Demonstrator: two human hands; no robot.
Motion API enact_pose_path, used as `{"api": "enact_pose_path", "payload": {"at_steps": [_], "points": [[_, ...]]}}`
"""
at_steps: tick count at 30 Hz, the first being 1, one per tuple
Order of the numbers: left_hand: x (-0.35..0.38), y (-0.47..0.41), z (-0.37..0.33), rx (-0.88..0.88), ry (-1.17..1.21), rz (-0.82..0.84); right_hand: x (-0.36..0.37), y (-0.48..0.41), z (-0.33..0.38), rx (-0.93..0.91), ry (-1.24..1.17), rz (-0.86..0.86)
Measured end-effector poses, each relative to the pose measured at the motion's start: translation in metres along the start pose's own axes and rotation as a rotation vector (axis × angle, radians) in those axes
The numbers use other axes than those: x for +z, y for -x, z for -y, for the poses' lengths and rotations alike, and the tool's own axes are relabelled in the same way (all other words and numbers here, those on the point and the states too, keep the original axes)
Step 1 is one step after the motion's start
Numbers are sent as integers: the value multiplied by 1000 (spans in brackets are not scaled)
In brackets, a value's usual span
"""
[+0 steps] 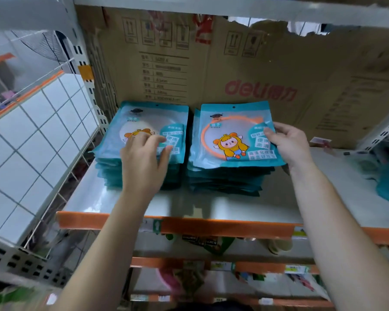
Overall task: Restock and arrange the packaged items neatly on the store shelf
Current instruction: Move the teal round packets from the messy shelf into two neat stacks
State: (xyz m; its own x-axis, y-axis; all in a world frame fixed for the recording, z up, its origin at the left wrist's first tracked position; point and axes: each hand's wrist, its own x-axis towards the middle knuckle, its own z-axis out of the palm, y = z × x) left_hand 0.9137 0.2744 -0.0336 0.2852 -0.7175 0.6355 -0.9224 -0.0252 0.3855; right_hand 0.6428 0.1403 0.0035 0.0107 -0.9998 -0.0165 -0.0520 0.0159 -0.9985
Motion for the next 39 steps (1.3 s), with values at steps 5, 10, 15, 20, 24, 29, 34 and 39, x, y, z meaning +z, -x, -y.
{"api": "enact_pose_path", "payload": {"at_steps": [5,10,15,20,24,29,34,39], "points": [[9,42,-14,84,74,-33,-2,-8,7,84,-12,152],[31,81,-9,97,67,82,3,-12,5,72,142,148],[44,94,-9,84,-90,242,10,-17,-7,32,277,16],[49,94,-9,49,-137,253,15,-20,-12,-36,449,-24],[50,95,-10,53,-156,237,17,-18,-14,-157,716,-92],[52,97,-12,92,-88,262,7,-9,-29,-139,656,-77],[58,100,-42,136,72,372,-27,14,-62,-63,414,-149],[74,97,-100,272,150,481,-85,48,-89,-39,383,-266]]}}
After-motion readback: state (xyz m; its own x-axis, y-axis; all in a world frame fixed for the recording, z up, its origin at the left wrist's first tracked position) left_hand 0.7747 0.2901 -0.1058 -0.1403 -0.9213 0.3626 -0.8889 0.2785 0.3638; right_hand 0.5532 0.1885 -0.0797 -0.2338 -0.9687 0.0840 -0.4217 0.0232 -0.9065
